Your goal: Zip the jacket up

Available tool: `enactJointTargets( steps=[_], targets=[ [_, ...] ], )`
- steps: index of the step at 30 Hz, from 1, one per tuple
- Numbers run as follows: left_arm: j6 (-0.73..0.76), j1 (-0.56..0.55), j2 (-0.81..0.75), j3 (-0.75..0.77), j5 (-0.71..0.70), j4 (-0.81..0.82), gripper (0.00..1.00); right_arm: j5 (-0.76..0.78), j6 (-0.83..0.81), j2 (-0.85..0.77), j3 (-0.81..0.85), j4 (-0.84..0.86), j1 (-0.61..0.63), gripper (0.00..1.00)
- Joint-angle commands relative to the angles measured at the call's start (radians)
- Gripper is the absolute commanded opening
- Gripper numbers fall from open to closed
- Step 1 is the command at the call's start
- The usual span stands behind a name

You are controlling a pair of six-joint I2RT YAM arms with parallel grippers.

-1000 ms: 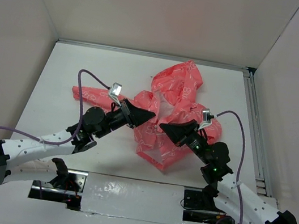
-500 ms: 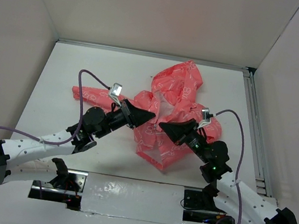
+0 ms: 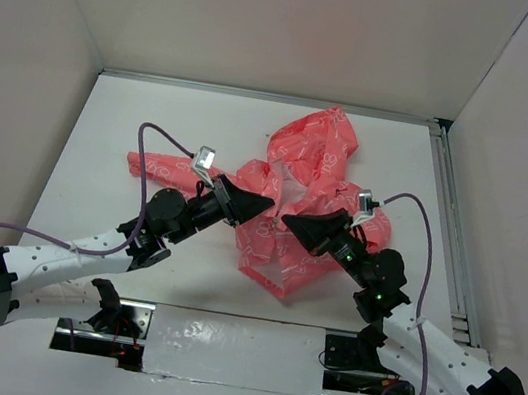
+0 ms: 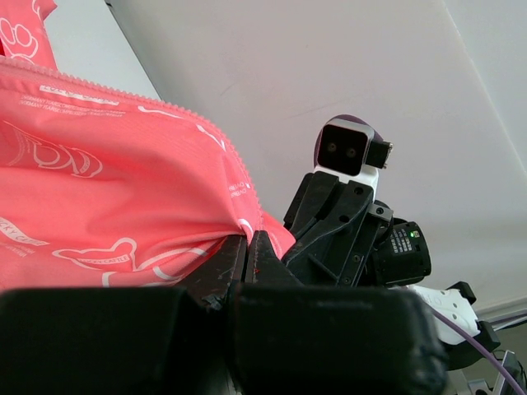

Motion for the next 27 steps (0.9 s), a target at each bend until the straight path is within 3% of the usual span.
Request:
enactJointTargets(
  steps=[1, 19, 27],
  targets=[
    [0.014, -0.004, -0.009, 0.002, -0.005, 0.066, 0.0, 0.008, -0.016, -0.024, 0.062, 0.0, 0.008, 0.0],
    [-0.017, -0.004, -0.023, -0.034, 0.064, 0.093, 0.0, 0.08, 0.051, 0.011, 0.041, 0.105, 0.008, 0.0],
    [-0.018, -0.004, -0.029, -0.058, 0.089, 0.13, 0.0, 0.098, 0.055, 0.025, 0.096, -0.054, 0.01, 0.0]
  ],
)
